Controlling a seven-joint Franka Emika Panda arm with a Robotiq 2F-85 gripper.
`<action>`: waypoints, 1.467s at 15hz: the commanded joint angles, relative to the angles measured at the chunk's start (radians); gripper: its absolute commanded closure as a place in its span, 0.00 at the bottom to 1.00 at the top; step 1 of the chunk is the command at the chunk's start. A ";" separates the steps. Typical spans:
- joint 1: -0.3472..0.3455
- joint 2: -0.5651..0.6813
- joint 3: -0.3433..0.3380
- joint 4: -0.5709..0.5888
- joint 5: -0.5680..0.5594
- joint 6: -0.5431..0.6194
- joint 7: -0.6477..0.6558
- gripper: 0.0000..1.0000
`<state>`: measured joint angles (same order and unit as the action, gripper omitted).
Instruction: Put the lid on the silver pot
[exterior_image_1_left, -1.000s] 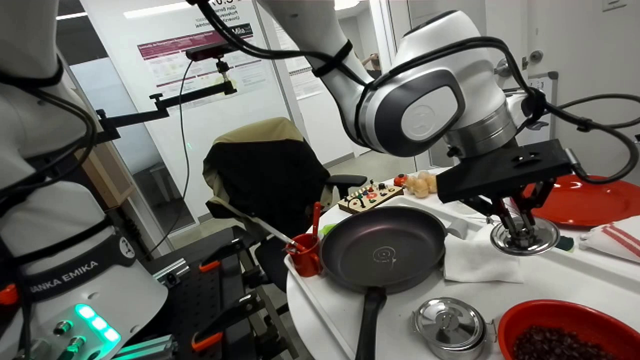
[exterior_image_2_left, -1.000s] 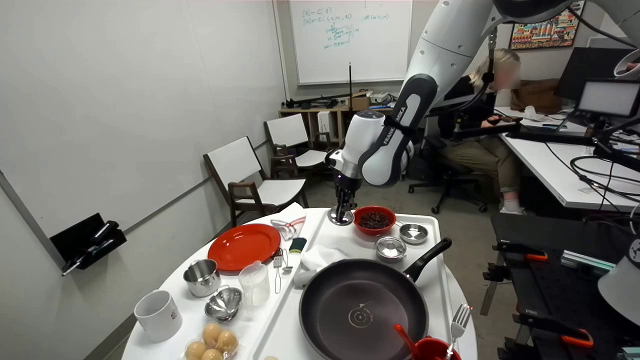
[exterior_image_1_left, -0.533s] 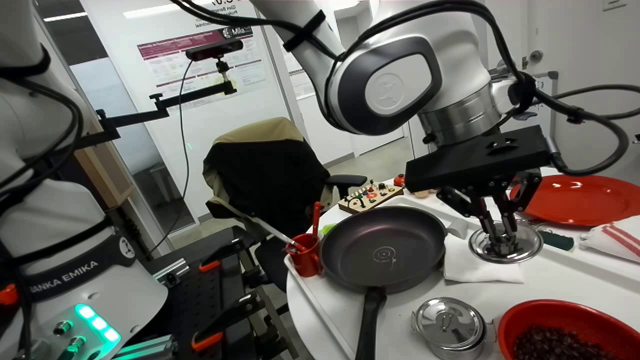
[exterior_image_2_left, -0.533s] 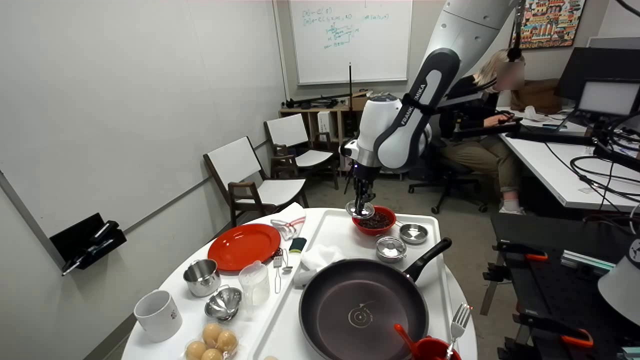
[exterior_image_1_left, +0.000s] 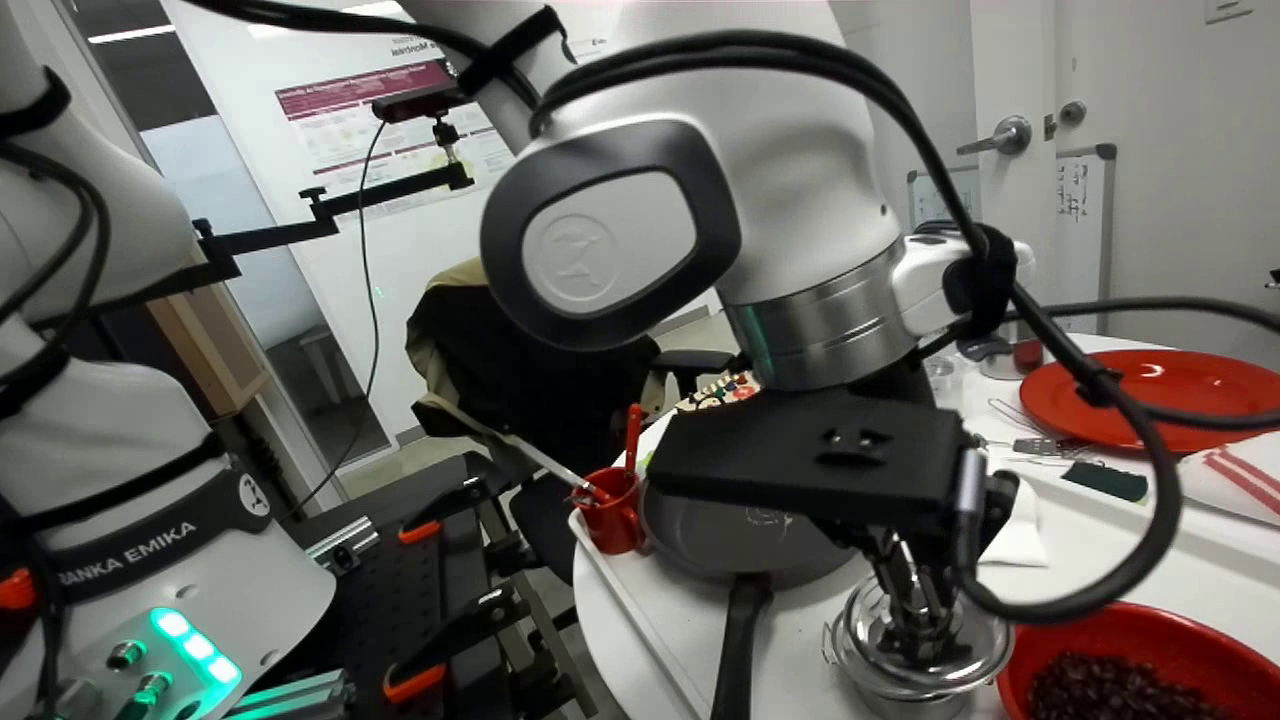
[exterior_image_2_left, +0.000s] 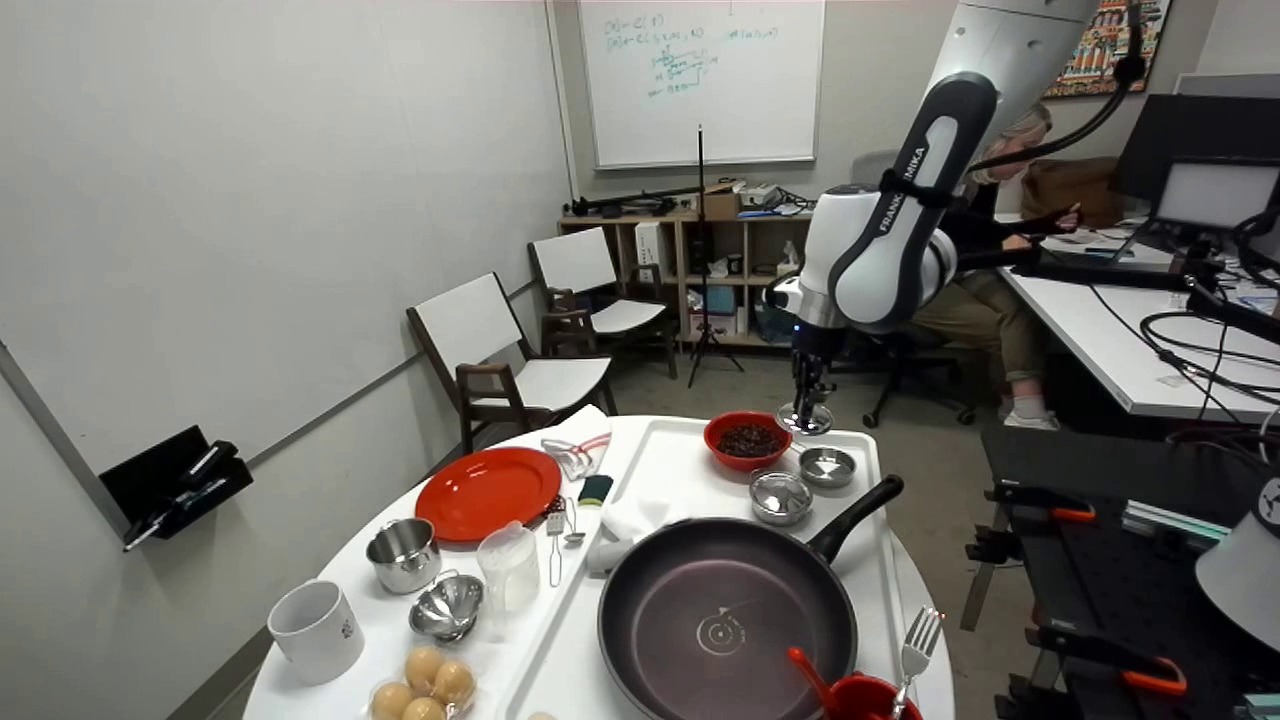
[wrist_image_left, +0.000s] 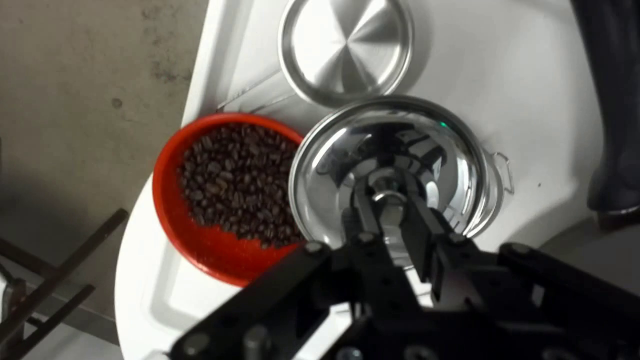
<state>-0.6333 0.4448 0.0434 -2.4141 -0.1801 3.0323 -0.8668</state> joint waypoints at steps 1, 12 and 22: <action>-0.085 -0.046 0.011 -0.110 0.023 0.054 -0.018 0.95; -0.233 0.025 0.058 -0.110 -0.012 0.121 0.015 0.95; -0.186 0.125 0.029 -0.023 -0.032 0.138 0.057 0.95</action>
<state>-0.8341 0.5185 0.0875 -2.4870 -0.1894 3.1534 -0.8456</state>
